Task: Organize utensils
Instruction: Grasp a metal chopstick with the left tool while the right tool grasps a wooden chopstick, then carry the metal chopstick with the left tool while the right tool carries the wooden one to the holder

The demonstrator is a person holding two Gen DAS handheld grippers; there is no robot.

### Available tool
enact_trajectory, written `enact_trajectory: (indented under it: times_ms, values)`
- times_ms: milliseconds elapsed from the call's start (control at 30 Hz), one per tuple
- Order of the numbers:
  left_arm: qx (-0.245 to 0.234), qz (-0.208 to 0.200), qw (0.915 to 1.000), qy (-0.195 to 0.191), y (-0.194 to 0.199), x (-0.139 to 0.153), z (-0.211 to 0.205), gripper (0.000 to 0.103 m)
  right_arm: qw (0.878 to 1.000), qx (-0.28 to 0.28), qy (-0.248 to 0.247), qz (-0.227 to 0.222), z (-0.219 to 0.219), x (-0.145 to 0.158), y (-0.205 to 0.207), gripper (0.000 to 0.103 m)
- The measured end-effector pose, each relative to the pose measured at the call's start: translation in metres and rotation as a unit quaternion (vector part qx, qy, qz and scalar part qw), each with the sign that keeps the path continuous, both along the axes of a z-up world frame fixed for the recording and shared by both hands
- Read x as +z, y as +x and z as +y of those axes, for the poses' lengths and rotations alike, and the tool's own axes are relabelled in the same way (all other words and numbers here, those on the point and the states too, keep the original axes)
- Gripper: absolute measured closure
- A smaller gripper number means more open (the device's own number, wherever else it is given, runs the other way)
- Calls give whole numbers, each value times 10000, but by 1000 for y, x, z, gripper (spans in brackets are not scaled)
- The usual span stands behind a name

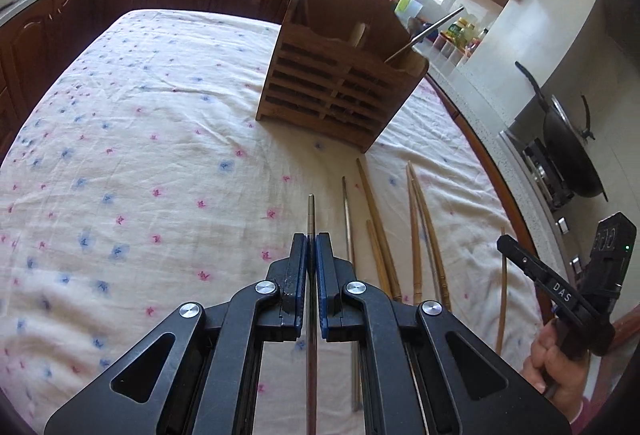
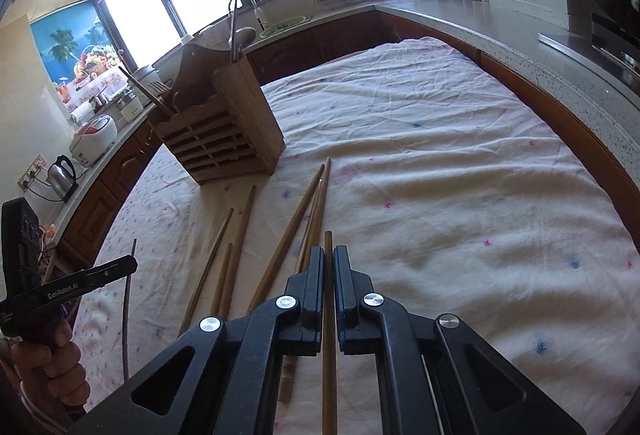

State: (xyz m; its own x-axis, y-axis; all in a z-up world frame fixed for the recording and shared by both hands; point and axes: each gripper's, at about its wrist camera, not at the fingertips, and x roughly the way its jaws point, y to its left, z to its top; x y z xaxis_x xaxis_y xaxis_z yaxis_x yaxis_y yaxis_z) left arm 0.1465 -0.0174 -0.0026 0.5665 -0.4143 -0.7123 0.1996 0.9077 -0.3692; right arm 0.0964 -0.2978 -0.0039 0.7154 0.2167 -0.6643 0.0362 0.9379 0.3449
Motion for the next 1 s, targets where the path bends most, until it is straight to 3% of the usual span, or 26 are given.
enact_trajectory:
  times_ms: [500,1000]
  values:
    - [122,-894,9947,-488,-28,77,31,99,9918,251,114,-1247,17,102,-21,98]
    - [282,-1182,9914,-478,-11,99,37,99,9868,251,120,-1593,18,128,2,98]
